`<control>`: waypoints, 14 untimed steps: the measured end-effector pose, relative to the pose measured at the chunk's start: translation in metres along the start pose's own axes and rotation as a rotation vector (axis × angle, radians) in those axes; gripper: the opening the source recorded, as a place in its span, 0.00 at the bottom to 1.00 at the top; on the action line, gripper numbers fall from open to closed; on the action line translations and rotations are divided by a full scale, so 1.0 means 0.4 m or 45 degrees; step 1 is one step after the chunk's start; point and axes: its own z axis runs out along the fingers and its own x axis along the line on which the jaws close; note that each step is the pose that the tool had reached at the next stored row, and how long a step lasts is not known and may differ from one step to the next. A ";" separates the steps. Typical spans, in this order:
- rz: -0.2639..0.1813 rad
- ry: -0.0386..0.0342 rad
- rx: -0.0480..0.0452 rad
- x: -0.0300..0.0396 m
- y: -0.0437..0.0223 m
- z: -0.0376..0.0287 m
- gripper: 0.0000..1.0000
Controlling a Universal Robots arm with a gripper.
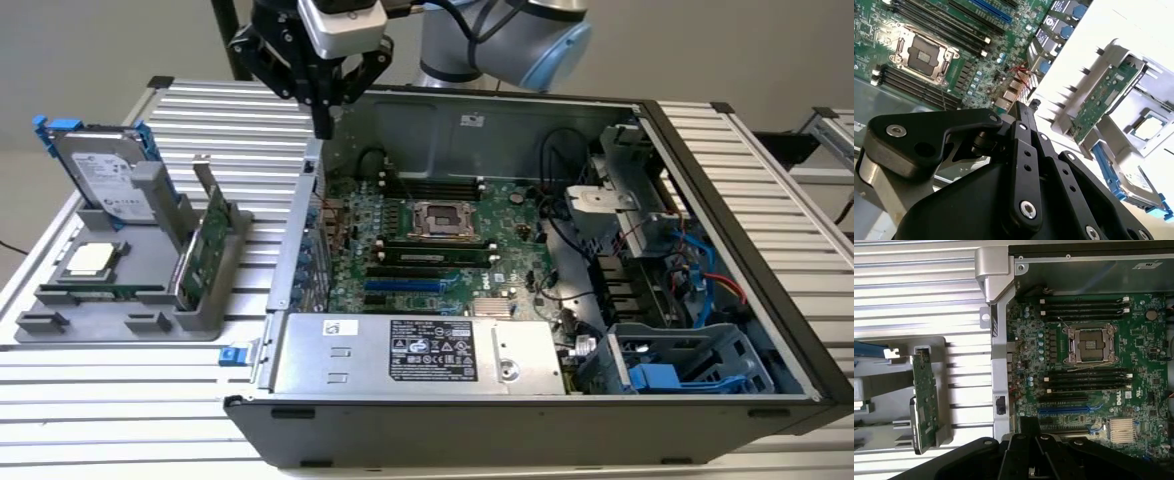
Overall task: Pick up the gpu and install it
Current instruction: 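Reach for the gpu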
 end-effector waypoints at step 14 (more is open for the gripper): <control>0.000 0.0000 0.000 0.038 -0.002 -0.001 0.00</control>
